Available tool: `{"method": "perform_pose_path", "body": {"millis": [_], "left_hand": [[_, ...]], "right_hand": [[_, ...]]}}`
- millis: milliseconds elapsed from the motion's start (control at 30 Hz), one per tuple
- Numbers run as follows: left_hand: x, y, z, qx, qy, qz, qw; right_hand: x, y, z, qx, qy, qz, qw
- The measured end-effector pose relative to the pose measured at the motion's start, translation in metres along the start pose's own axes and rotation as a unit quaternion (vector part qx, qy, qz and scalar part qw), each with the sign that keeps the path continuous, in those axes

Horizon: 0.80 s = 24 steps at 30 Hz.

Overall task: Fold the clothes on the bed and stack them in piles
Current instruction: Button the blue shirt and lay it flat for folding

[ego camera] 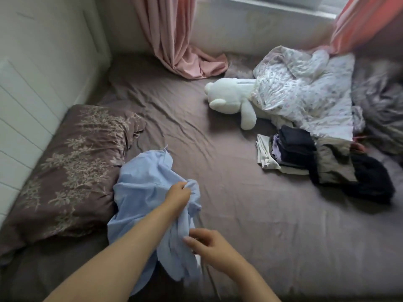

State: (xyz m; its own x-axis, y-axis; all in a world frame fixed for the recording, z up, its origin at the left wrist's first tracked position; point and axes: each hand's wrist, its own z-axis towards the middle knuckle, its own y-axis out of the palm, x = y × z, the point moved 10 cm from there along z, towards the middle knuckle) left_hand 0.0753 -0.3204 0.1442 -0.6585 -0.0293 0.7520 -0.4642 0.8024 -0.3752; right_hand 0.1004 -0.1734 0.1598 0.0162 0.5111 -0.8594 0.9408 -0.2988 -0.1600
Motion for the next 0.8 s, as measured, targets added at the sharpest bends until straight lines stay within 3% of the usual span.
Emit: {"method": "perform_pose_path", "body": {"millis": [133,200,300,467,567,633,733,800], "left_hand": [[0.068,0.046,-0.051,-0.01,0.06,-0.011,0.998],[0.105,0.062,-0.078,-0.004,0.097,-0.059,0.994],[0.158,0.079,-0.12,-0.01,0.136,-0.132,0.982],[0.227,0.082,-0.163,-0.032,0.199,-0.233,0.951],[0.248,0.083,-0.18,-0.039,0.22,-0.236,0.946],[0.252,0.079,-0.184,-0.021,0.223,-0.243,0.944],[0.247,0.062,-0.187,0.063,0.228,-0.22,0.947],[0.239,0.037,-0.193,0.208,0.247,-0.056,0.945]], "right_hand": [[0.061,-0.143,-0.042,0.25,0.063,0.069,0.964],[0.07,-0.196,-0.06,0.292,0.06,0.044,0.953],[0.063,-0.246,-0.073,0.281,0.063,0.017,0.958],[0.064,-0.269,-0.085,0.198,0.133,0.109,0.965],[0.046,-0.26,-0.102,0.103,0.083,0.266,0.955],[0.017,-0.267,-0.113,0.074,0.003,0.354,0.932],[-0.018,-0.298,-0.122,0.098,-0.075,0.393,0.911],[-0.037,-0.317,-0.129,0.127,-0.101,0.42,0.893]]}}
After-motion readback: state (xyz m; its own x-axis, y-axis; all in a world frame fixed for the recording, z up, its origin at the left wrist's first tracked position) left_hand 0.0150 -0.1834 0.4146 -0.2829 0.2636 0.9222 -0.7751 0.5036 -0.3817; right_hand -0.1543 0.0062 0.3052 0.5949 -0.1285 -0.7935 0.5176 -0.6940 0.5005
